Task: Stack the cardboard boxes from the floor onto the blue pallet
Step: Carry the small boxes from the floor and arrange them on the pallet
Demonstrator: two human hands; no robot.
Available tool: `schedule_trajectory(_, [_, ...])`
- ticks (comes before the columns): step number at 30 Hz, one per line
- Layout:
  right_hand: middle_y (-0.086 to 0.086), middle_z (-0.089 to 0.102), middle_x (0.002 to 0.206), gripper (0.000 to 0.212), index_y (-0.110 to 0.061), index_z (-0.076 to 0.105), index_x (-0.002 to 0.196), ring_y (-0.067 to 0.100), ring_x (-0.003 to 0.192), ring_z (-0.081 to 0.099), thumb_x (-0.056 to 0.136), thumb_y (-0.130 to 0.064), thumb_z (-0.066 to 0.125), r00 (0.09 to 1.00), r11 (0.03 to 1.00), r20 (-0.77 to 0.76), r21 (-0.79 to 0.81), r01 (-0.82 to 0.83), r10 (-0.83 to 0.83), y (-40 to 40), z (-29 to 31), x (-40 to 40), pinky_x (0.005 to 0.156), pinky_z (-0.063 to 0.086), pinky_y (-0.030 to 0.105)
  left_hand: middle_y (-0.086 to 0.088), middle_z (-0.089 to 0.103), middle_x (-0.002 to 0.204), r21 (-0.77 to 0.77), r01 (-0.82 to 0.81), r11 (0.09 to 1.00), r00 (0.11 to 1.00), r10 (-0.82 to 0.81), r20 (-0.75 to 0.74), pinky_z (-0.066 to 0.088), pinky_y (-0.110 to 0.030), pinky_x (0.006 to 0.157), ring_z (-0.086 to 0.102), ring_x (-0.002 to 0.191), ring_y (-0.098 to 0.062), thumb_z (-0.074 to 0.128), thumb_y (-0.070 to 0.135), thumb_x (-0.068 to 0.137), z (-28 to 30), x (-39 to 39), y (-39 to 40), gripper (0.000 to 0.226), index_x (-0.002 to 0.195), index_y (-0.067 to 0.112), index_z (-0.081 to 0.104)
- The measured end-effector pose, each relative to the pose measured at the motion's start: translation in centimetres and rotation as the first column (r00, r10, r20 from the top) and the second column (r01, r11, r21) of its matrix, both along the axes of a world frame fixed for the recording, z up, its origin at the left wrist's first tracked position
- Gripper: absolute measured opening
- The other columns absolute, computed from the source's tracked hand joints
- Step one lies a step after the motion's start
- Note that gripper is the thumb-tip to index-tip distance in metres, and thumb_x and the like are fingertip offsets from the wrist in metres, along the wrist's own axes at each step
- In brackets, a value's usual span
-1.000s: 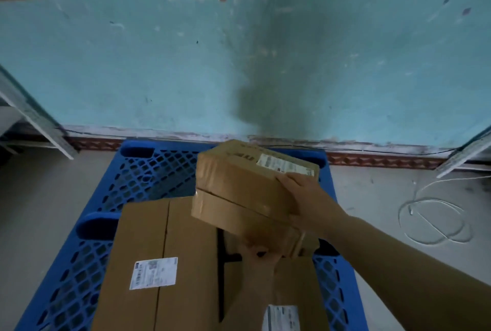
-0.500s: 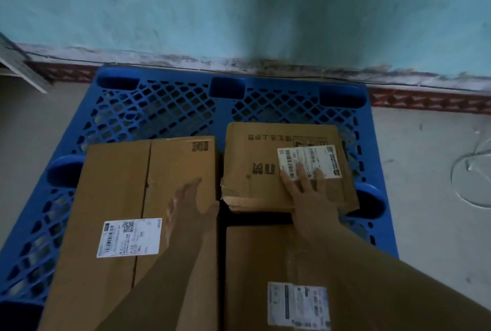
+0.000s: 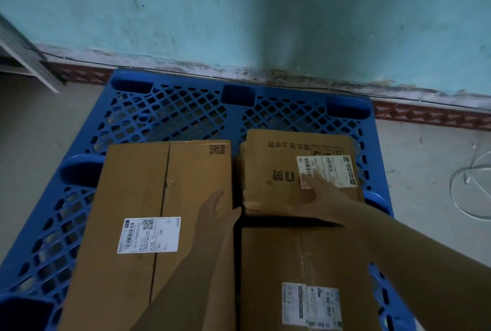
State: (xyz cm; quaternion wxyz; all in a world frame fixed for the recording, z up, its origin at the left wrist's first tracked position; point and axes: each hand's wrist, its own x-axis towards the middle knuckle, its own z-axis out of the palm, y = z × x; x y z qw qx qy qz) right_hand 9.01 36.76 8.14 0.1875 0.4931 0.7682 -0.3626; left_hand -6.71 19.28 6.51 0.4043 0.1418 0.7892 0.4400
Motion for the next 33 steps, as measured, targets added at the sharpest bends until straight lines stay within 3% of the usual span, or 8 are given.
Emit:
schedule_trajectory(3, [-0.002,0.03,0.149,0.104,-0.028,0.026,0.144,0.02,0.134,0.033,0.059,-0.039,0.083,0.828,0.905,-0.365,-0.179,0.385,-0.425,-1.7,2.4,-0.5,0.109,0.029,0.034,-0.006,0.046,0.133,-0.003,-0.174,0.985,0.981,0.173,0.085,0.04,-0.03,0.08,0.047,0.108,-0.019,0.068,0.009,0.08,1.2,-0.4,-4.1,0.056,0.131,0.021,0.048])
schedule_trajectory(5, [-0.007,0.036,0.142,0.098,-0.031,0.027,0.144,0.012,0.126,0.038,0.063,-0.032,0.082,0.745,0.88,-0.468,-0.248,0.405,-0.475,-3.5,4.5,-0.9,0.1,0.035,0.028,-0.005,0.048,0.129,0.012,-0.27,0.963,0.957,0.267,0.118,0.036,-0.026,0.075,0.047,0.102,-0.015,0.068,0.008,0.08,2.3,-0.5,-7.1,0.054,0.129,0.02,0.05])
schedule_trajectory(9, [-0.017,0.035,0.141,0.098,-0.038,0.024,0.143,0.008,0.125,0.037,0.063,-0.039,0.08,0.732,0.918,-0.561,-0.306,0.251,-0.387,-8.3,8.4,-2.7,0.094,0.034,0.03,-0.002,0.05,0.12,0.059,-0.385,0.921,0.919,0.376,0.123,0.04,-0.019,0.066,0.051,0.084,-0.006,0.067,0.01,0.081,5.0,-0.9,-13.5,0.05,0.127,0.021,0.051])
schedule_trajectory(13, [-0.006,0.03,0.151,0.1,-0.034,0.021,0.145,0.013,0.13,0.038,0.062,-0.04,0.077,0.749,0.963,-0.621,-0.256,0.085,-0.232,-15.3,11.5,-5.0,0.093,0.032,0.033,0.003,0.05,0.116,0.044,-0.407,0.912,0.913,0.407,0.012,0.039,-0.031,0.085,0.051,0.098,-0.014,0.069,0.021,0.08,7.7,0.0,-20.9,0.053,0.129,0.028,0.049])
schedule_trajectory(20, [-0.003,0.037,0.146,0.091,-0.027,0.025,0.144,0.008,0.118,0.043,0.07,-0.033,0.077,0.761,0.931,-0.643,-0.323,-0.168,-0.086,-30.8,13.1,-4.7,0.085,0.034,0.022,0.009,0.052,0.117,0.073,-0.591,0.803,0.806,0.591,0.029,0.036,-0.027,0.081,0.051,0.097,-0.011,0.069,0.031,0.078,11.0,5.8,-34.6,0.054,0.128,0.035,0.048])
schedule_trajectory(26, [-0.003,0.031,0.15,0.1,-0.034,0.023,0.145,0.014,0.133,0.035,0.063,-0.04,0.08,0.778,0.858,-0.626,-0.376,-0.349,0.042,-42.8,10.0,-5.7,0.103,0.033,0.036,0.008,0.052,0.12,0.026,-0.685,0.729,0.729,0.685,-0.011,0.037,-0.018,0.068,0.051,0.088,0.001,0.069,0.031,0.077,9.1,7.6,-48.0,0.056,0.129,0.032,0.048])
schedule_trajectory(31, [-0.003,0.032,0.15,0.097,-0.033,0.021,0.145,0.011,0.128,0.039,0.066,-0.042,0.078,0.797,0.825,-0.576,-0.352,-0.441,0.18,-51.8,5.8,-6.4,0.1,0.035,0.032,0.003,0.053,0.124,-0.033,-0.775,0.632,0.631,0.775,0.026,0.041,-0.034,0.094,0.051,0.111,-0.019,0.068,0.027,0.08,6.2,8.8,-56.9,0.051,0.127,0.031,0.049])
schedule_trajectory(33, [-0.003,0.033,0.149,0.095,-0.031,0.021,0.145,0.01,0.124,0.04,0.068,-0.041,0.077,0.798,0.797,-0.555,-0.361,-0.484,0.234,-55.6,3.7,-6.3,0.097,0.034,0.029,0.002,0.055,0.121,-0.059,-0.827,0.559,0.557,0.829,0.051,0.044,-0.03,0.089,0.055,0.102,-0.018,0.07,0.025,0.078,4.3,9.7,-60.3,0.051,0.125,0.03,0.051])
